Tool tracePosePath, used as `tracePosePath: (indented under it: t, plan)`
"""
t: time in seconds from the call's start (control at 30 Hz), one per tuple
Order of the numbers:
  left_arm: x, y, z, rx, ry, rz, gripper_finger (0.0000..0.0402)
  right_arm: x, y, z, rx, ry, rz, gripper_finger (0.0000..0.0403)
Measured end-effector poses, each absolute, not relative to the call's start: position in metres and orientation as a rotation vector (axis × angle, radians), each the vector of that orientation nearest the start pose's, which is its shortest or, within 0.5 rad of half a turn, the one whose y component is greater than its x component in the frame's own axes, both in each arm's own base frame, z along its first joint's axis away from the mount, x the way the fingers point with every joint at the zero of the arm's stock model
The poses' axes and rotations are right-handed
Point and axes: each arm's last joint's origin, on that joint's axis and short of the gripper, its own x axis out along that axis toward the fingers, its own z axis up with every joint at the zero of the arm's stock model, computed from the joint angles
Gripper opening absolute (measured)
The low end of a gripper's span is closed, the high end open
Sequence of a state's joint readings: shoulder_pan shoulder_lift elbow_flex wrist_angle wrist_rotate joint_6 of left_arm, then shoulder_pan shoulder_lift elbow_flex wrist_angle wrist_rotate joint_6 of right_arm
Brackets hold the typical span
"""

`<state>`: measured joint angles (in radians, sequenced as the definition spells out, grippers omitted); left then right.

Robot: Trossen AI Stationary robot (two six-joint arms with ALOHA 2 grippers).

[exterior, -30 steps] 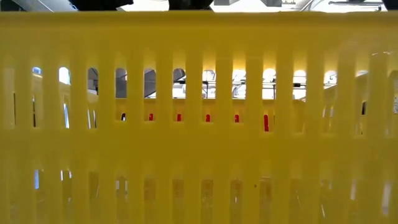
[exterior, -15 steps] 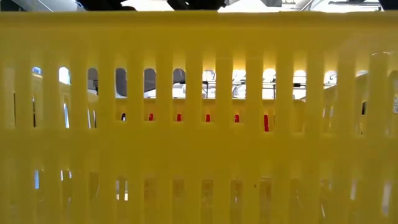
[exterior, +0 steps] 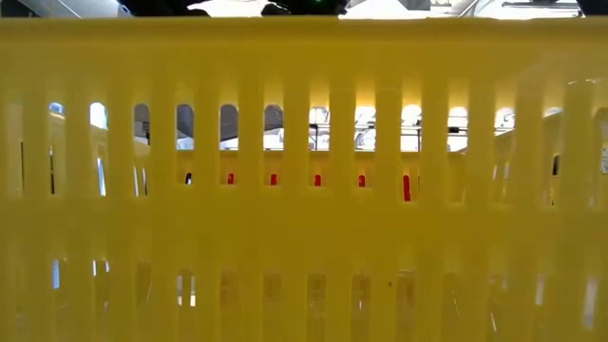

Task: Stack baskets by color
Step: Stack the bottom left black basket on the top black basket

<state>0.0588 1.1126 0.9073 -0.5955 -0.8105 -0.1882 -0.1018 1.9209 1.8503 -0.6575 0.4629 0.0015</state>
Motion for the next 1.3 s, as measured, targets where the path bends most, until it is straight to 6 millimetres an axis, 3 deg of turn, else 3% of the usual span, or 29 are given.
tracePosePath:
  t: [0.33,0.57,0.87,1.13,1.3]
  plan:
    - [0.222,0.036,0.292,0.129,0.63,0.815,0.0101,0.421,-0.059,0.33,-0.183,0.778,-0.575,0.0]
    - [0.223,0.035,0.297,0.103,0.568,0.807,0.0148,0.401,-0.064,0.344,-0.222,0.826,-0.669,0.0]
    - [0.212,0.035,0.313,0.122,0.497,0.804,0.0144,0.368,-0.077,0.386,-0.173,0.723,-0.715,0.0]
    - [0.196,0.028,0.321,0.136,0.482,0.771,0.0131,0.326,-0.118,0.42,0.04,0.605,-0.696,0.0]
    - [0.189,0.024,0.32,0.163,0.526,0.759,0.0126,0.305,-0.145,0.424,0.209,0.588,-0.665,0.0]
